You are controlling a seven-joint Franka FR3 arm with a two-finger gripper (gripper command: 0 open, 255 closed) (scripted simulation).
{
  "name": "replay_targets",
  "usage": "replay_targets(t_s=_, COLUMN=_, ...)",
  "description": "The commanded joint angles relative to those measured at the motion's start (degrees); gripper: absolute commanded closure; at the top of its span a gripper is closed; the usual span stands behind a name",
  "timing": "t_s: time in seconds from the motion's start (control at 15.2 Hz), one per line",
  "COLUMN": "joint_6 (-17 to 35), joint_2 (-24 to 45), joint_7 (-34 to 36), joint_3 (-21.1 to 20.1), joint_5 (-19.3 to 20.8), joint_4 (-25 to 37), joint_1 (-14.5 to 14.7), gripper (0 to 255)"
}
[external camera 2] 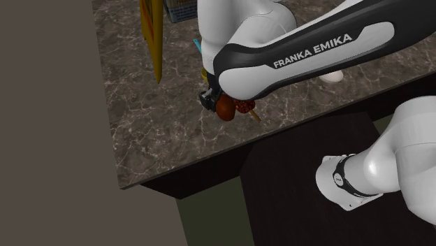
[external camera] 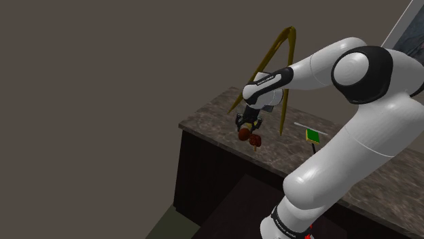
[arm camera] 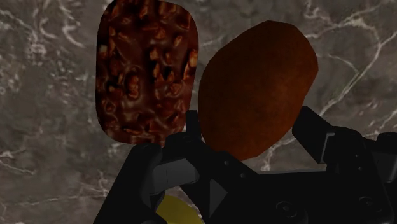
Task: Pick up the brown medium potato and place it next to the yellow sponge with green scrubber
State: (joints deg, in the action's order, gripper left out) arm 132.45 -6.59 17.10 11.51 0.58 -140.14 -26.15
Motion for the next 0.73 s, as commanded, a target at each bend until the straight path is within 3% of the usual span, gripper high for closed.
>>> replay_targets(t_s=0.0, joint_6=0.00, joint_2=0.00, joint_7=0.00, joint_3=0.00, joint_5=0.00, joint_4=0.00, joint_1=0.00, gripper=255)
replay_targets(t_s=0.66, joint_6=-7.44, joint_2=-4.27, joint_7=0.79, joint_3=-0.32, joint_5=0.89, joint_4=3.24, joint_1=-0.12, gripper=255)
